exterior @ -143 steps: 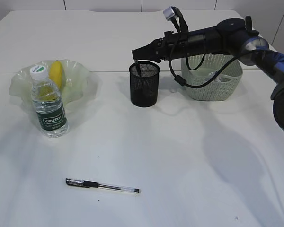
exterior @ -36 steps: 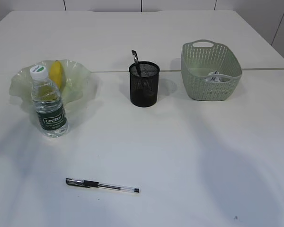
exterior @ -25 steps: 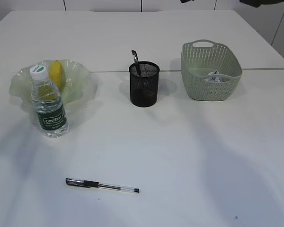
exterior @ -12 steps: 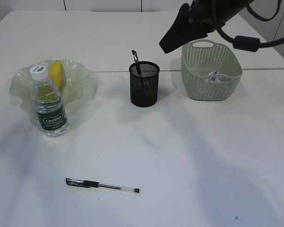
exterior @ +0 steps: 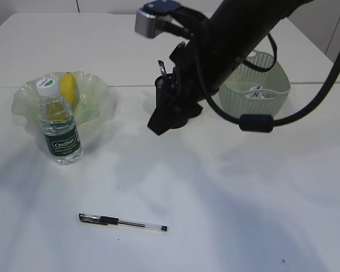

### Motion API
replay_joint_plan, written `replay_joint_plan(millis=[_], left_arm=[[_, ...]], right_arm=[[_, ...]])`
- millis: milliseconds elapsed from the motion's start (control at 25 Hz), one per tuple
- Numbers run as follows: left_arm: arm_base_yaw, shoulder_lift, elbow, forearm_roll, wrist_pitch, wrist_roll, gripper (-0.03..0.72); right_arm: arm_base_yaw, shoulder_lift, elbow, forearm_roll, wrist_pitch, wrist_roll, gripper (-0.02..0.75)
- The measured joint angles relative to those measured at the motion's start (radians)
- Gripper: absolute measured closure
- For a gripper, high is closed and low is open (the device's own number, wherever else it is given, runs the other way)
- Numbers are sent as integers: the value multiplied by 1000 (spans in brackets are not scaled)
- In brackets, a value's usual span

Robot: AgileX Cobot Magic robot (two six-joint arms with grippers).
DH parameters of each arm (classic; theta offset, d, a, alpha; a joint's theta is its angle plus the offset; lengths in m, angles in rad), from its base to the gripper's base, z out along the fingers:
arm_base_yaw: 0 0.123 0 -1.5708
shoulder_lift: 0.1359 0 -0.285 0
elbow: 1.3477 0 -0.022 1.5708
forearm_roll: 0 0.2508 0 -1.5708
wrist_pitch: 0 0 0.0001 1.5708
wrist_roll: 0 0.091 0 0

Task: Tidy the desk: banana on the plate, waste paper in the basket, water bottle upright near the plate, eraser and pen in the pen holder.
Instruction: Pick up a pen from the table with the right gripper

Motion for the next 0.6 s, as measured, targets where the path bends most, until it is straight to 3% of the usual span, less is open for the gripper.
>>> replay_joint_plan(millis=[160, 600], left_arm=[[0, 0, 0, 29, 65, 0, 474], [0, 0, 0, 39, 144, -6, 474]], right_arm=[[40, 24, 30, -5, -9, -44, 420], [46, 131, 31, 1, -32, -99, 420]])
